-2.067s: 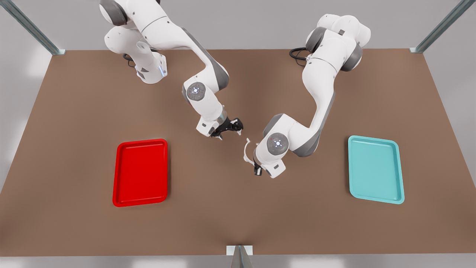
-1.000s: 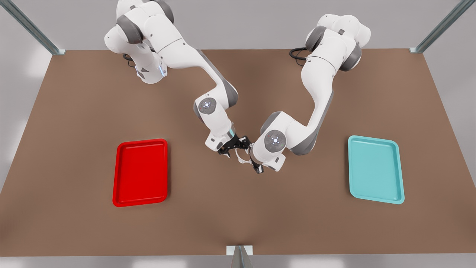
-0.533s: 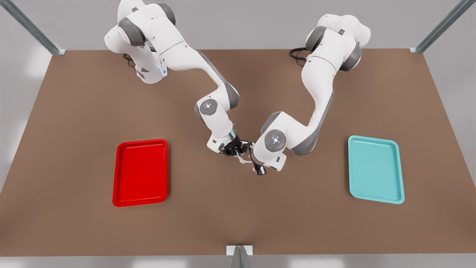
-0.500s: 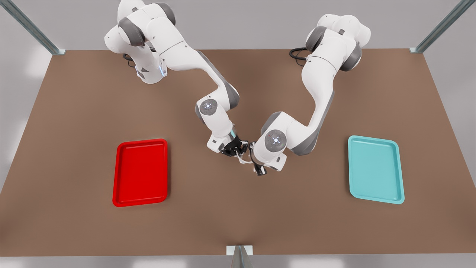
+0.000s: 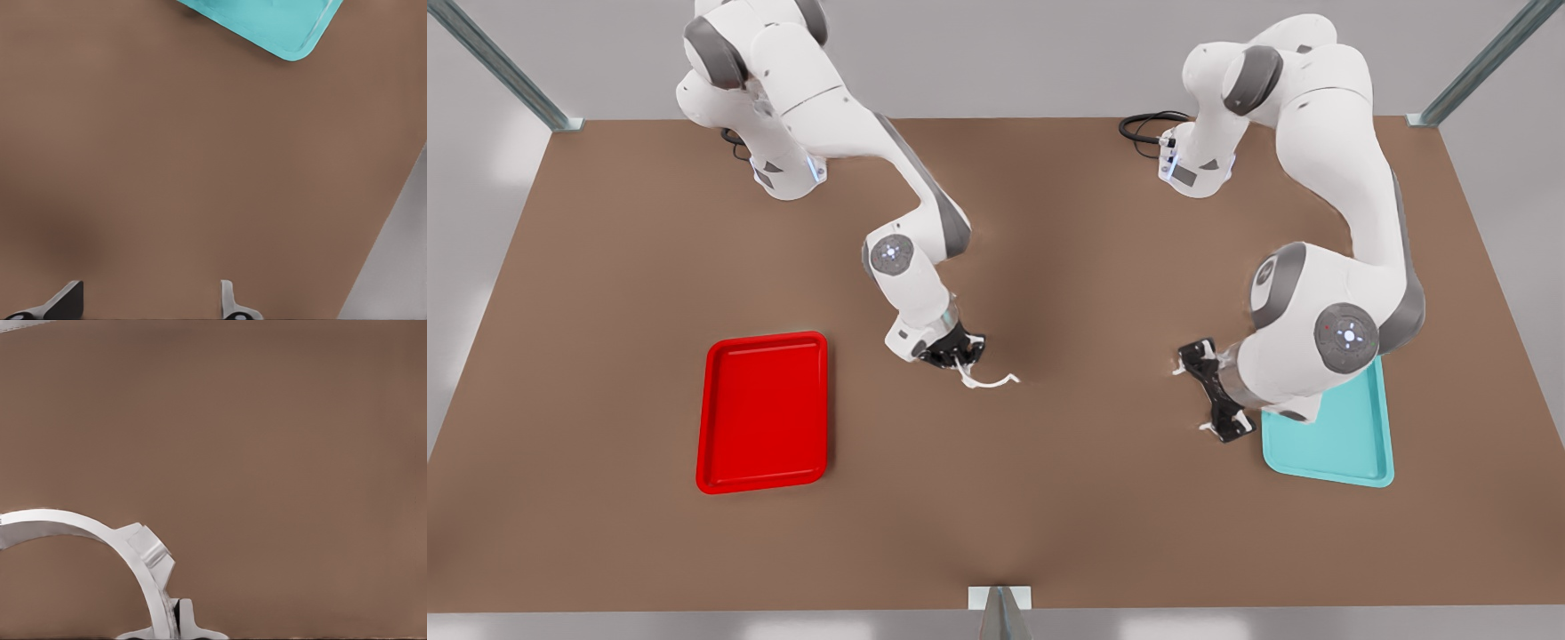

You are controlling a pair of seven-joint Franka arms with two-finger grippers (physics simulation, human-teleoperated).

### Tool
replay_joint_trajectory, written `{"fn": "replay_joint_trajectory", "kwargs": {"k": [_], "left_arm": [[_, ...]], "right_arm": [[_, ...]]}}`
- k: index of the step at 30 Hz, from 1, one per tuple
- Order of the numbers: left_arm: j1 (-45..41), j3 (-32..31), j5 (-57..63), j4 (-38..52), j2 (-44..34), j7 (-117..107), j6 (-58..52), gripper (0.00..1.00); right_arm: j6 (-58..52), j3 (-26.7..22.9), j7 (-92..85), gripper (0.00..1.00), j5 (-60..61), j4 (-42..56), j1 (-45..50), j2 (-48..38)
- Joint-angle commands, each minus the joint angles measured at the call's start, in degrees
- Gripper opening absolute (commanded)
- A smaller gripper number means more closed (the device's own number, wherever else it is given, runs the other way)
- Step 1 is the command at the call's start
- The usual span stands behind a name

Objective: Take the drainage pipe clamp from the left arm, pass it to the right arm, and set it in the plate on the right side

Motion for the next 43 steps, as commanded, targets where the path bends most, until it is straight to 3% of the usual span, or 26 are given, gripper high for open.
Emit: {"fn": "replay_joint_trajectory", "kwargs": {"k": [1,3,4,5,6,10,12,23,24,25,26,34,35,38,43], "left_arm": [[4.65,0.10,3.88,0.55,-1.32,112.13,-13.43,1.00],[5.44,-0.25,8.80,0.55,-2.99,145.52,-21.86,1.00],[4.83,-0.77,8.89,0.37,-5.43,149.26,-22.92,1.00],[5.18,-0.95,7.31,-20.64,-18.15,148.73,-12.16,1.00],[4.92,-0.95,7.13,-28.79,-23.02,147.68,-2.57,1.00],[4.39,-1.22,5.64,-25.56,-20.83,142.23,-5.96,1.00],[4.48,-2.10,5.64,-21.16,-18.72,141.96,-11.23,1.00],[6.32,-2.10,6.25,-21.25,-18.99,143.72,-11.32,1.00],[6.32,-2.01,6.43,-21.25,-18.81,143.63,-11.15,1.00],[6.32,-2.01,6.69,-21.25,-18.81,143.63,-10.80,1.00],[6.32,-2.01,6.69,-21.25,-18.81,143.72,-10.62,1.00],[6.32,-2.01,6.69,-21.25,-18.81,143.55,-10.53,1.00],[6.32,-2.01,6.69,-21.25,-18.81,143.55,-10.53,1.00],[6.32,-2.01,6.69,-21.25,-18.90,143.55,-10.71,1.00],[6.32,-2.10,6.69,-19.67,-19.16,143.63,-14.05,1.00]], "right_arm": [[-18.23,-4.13,0.20,0.21,-8.19,-2.00,-1.18,-6.28],[-23.51,-4.39,-4.88,0.21,-12.77,-2.00,-7.06,-8.47],[-24.74,-4.30,-14.45,0.21,-12.68,-1.83,-12.59,-8.57],[-25.36,-4.22,-25.96,0.21,-12.51,-1.83,-18.57,-8.13],[-25.71,-4.21,-31.77,0.21,-12.07,-1.74,-21.56,-7.69],[-30.55,-4.39,-40.14,0.21,-13.47,-1.74,-29.84,-4.26],[-30.81,-4.39,-39.88,0.21,-14.18,-2.09,-29.57,-3.64],[-28.08,-4.13,-36.01,0.21,-14.00,-1.48,-29.40,2.33],[-28.17,-4.13,-36.01,0.32,-13.91,-1.30,-29.40,2.51],[-28.17,-4.04,-36.01,0.93,-14.00,-1.04,-29.57,2.60],[-28.79,-4.13,-36.10,1.00,-14.00,-0.86,-29.48,2.60],[-30.02,-3.86,-36.98,1.00,-14.79,2.39,-29.13,2.77],[-33.96,-3.86,-37.15,1.00,-14.88,5.89,-28.52,2.77],[-65.70,-4.04,-27.31,1.00,-12.68,29.54,-27.81,1.81],[-72.38,-4.74,-20.28,1.00,-12.59,29.55,-27.99,-10.41]]}}
